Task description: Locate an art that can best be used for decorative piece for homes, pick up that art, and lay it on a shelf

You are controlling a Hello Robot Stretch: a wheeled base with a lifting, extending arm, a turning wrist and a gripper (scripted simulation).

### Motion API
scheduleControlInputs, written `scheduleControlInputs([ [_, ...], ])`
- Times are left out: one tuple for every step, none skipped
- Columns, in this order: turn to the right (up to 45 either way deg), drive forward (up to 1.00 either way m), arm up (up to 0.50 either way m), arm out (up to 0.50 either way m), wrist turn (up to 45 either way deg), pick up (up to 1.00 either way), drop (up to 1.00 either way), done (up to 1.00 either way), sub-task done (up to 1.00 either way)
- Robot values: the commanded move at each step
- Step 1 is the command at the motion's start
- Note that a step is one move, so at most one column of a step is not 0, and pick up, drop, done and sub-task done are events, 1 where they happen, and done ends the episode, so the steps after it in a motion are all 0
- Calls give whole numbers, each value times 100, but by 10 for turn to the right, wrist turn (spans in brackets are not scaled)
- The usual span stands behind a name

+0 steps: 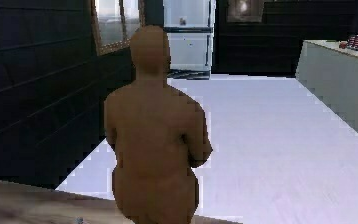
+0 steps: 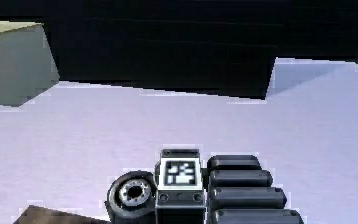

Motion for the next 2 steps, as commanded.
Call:
scheduleControlInputs([
  [-450,0,0,0,0,0,0,0,0],
  [-300,0,0,0,0,0,0,0,0],
])
